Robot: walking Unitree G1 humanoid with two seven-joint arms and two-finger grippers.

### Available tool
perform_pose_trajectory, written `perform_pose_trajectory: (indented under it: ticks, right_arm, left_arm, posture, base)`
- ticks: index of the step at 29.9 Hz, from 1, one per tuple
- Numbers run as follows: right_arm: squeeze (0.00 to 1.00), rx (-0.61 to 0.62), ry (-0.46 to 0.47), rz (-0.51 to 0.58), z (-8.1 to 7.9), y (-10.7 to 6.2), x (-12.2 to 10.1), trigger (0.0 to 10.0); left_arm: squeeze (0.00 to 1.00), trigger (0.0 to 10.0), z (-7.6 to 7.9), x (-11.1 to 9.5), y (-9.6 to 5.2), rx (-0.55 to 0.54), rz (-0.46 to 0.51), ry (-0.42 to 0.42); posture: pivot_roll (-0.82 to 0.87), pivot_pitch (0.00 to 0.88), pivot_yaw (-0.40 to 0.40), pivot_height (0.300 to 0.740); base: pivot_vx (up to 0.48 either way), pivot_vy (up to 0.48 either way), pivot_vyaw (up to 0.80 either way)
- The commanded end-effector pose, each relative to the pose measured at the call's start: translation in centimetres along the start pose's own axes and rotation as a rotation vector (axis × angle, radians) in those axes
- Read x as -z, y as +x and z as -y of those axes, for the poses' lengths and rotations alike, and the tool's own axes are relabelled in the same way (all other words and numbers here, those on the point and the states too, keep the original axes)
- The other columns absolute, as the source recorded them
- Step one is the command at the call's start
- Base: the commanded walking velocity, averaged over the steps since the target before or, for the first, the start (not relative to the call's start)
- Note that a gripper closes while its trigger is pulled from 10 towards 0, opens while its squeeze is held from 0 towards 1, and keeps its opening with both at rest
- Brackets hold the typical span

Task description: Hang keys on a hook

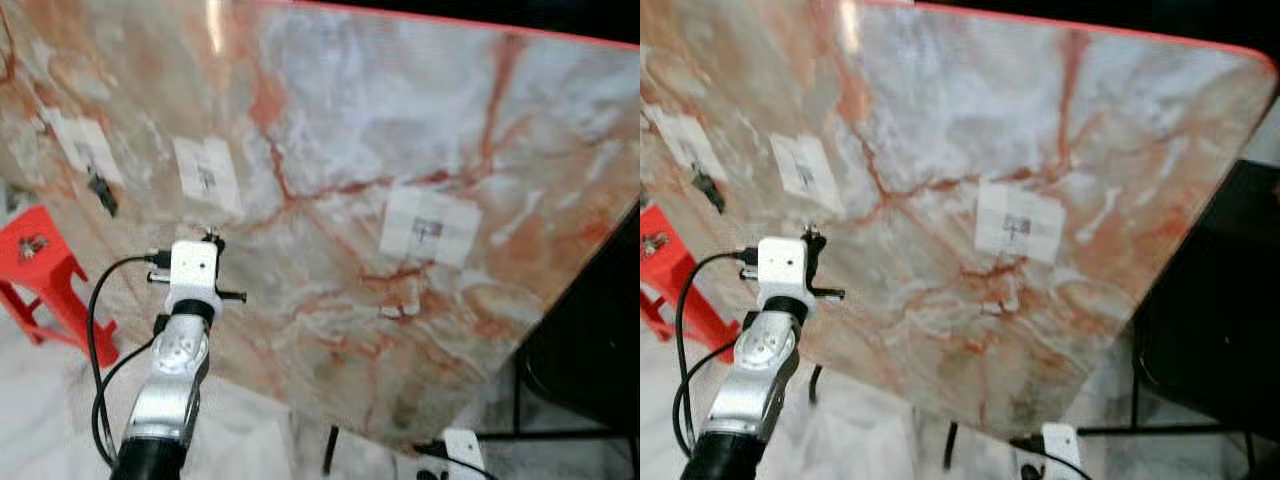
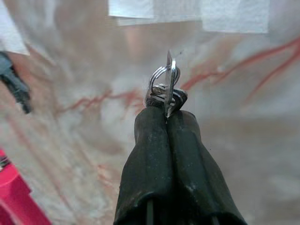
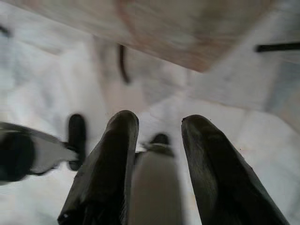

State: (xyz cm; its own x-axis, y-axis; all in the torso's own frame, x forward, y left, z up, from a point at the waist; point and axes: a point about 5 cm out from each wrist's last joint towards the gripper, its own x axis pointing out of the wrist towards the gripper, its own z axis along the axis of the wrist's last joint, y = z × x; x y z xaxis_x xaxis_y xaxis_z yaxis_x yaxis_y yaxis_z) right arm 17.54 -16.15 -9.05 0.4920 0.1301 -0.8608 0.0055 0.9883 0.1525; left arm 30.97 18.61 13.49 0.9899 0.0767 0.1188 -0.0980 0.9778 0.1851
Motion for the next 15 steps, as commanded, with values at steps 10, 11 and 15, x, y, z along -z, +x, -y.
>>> perform_pose_trajectory:
  ticks: [10, 11, 15]
  right_arm:
    - [0.00, 0.024, 0.009, -0.020, 0.8, -0.2, 0.7, 10.0]
    - [0.00, 0.024, 0.009, -0.020, 0.8, -0.2, 0.7, 10.0]
    - [0.00, 0.024, 0.008, -0.020, 0.8, -0.2, 0.7, 10.0]
  left_arm:
    - [0.00, 10.0, -0.8, -1.1, 0.7, -0.038, -0.006, 0.009]
    - [0.00, 10.0, -1.1, -1.2, 0.8, -0.049, -0.005, 0.011]
    - [0.00, 10.0, -1.8, -1.9, 1.3, -0.046, 0.011, 0.016]
  posture:
    - [0.09, 0.046, -0.032, 0.723]
    - [0.09, 0.046, -0.032, 0.723]
    - [0.09, 0.045, -0.034, 0.723]
  base:
    - [0.000, 0.000, 0.00]
    - [0.000, 0.000, 0.00]
    - [0.000, 0.000, 0.00]
